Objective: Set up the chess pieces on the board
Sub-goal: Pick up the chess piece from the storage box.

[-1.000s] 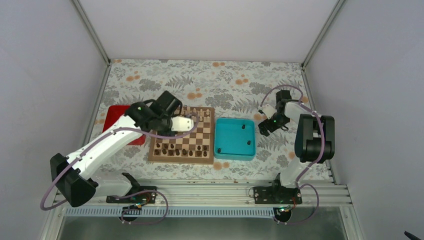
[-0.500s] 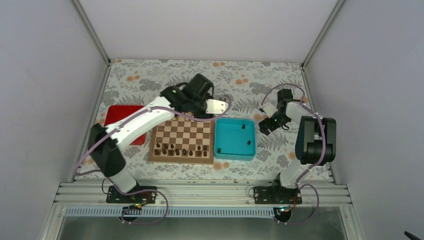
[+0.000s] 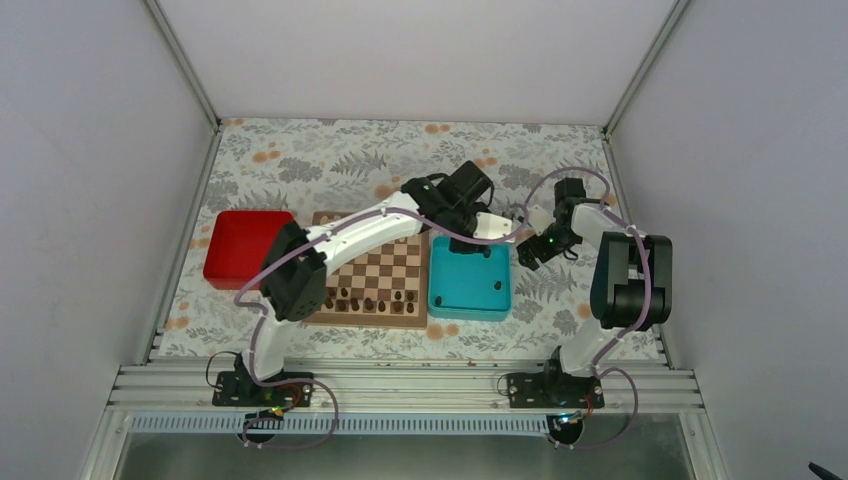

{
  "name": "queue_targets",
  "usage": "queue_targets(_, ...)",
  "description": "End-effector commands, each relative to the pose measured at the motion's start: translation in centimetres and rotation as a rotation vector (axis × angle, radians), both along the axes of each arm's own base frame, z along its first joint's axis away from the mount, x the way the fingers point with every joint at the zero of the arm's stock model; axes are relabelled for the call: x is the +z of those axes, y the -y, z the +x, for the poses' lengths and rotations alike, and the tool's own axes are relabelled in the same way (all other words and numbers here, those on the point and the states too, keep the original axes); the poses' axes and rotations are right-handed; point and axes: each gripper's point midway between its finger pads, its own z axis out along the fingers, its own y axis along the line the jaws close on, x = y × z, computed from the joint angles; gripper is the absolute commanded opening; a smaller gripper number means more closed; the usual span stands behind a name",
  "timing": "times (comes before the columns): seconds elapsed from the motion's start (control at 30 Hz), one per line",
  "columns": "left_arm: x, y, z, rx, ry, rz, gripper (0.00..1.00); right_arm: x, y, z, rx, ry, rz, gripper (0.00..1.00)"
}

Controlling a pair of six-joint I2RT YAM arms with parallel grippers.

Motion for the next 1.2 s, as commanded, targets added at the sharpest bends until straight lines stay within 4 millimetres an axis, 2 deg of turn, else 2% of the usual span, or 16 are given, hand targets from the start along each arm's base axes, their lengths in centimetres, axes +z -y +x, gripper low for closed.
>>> queue_targets(0.0, -1.1, 3.3, -0.5, -0.041, -0.046, -0.034, 0.44, 0.1, -0.2, 0.4, 0.01, 0.01, 0.023, 1.0)
queue_targets(0.1, -3.6, 4.6, 0.1, -0.025, -0.066, -0.001, 0.42, 0.3, -0.2, 0.5, 0.013, 0.017, 0.023, 1.0)
queue_targets(0.17, -4.6, 5.0, -0.1, -0.036, -0.096, 0.011, 0.42, 0.3, -0.2, 0.5, 0.014, 0.019, 0.024, 1.0)
queue_targets(0.33, -6.4, 5.3, -2.0, -0.109, -0.126, 0.038, 0.42, 0.0, -0.3, 0.3, 0.018, 0.008, 0.025, 1.0)
queue_targets(0.47, -8.0, 5.0, -2.4, -0.113, -0.131, 0.067, 0.41, 0.0, -0.3, 0.3, 0.017, 0.006, 0.027, 1.0)
queue_targets(0.8, -10.9, 5.0, -4.9, -0.177, -0.185, 0.142, 0.41, 0.0, -0.3, 0.3, 0.013, 0.003, 0.026, 1.0)
queue_targets(1.17, -11.7, 5.7, -4.9, -0.147, -0.18, 0.129, 0.41, -0.1, -0.2, 0.2, 0.011, 0.001, 0.021, 1.0)
